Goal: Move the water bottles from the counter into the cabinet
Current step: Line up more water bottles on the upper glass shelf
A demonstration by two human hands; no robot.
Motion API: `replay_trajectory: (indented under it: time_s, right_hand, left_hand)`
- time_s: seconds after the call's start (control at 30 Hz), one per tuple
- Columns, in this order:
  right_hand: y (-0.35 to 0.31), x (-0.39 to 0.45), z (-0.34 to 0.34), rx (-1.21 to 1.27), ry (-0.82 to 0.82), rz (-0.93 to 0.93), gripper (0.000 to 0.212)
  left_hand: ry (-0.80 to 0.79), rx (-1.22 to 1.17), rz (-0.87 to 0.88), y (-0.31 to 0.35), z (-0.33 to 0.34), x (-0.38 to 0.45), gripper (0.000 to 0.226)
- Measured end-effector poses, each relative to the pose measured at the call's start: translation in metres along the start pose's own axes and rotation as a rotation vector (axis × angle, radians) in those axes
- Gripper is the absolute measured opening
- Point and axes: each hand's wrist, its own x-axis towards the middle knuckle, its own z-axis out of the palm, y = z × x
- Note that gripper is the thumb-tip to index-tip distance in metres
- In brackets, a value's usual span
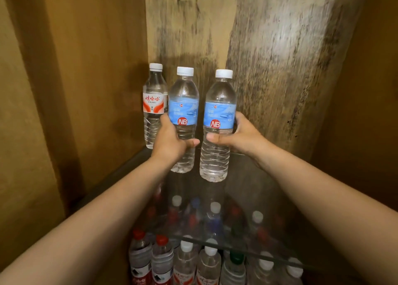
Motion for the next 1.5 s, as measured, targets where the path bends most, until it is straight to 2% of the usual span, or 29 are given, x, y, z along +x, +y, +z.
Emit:
replay_trajectory:
  time_s: [0.1, 0.2, 0.4, 0.6, 0.7, 0.83, 0.93, 1.1, 1.5]
  right_hand:
    - [0.006, 0.002, -0.002, -0.176, -0.115, 0.135, 0.055]
    - [0.013, 0.006, -0.004, -0.093, -0.116, 0.18, 0.045]
    - [0.017, 0.021, 0.008, -0.062, -0.018, 0.197, 0.057]
    - [0.02, 0.052, 0.028, -0.078, 0.127, 0.187, 0.054]
    - [0.021, 0.067, 0.038, -0.114, 0.194, 0.198, 0.058]
    - [0.025, 0.082, 0.042, -0.124, 0.214, 0.197, 0.06]
    - [0.028, 0.086, 0.043, -0.163, 0.231, 0.162, 0.062]
    - [0.029, 0.087, 0.045, -0.187, 0.24, 0.068, 0.077]
    - [0.032, 0.087, 0.05, -0.259, 0.258, 0.071, 0.078]
  left_hand:
    - [0.019, 0.089, -0.081, -0.006, 0.003, 0.024, 0.079]
    - [0.036, 0.136, -0.102, -0.012, 0.005, 0.042, 0.078]
    - [0.117, 0.241, -0.081, -0.02, 0.011, 0.057, 0.074]
    - [0.221, 0.245, -0.05, -0.024, 0.017, 0.056, 0.077]
    - [0.259, 0.343, -0.039, -0.025, 0.016, 0.056, 0.075]
    - [0.321, 0.461, 0.01, -0.024, 0.019, 0.054, 0.076]
    - [0.303, 0.463, 0.014, -0.025, 0.019, 0.056, 0.078]
    - [0.32, 0.54, 0.039, -0.029, 0.021, 0.059, 0.076]
    - [0.33, 0.575, 0.065, -0.034, 0.022, 0.061, 0.078]
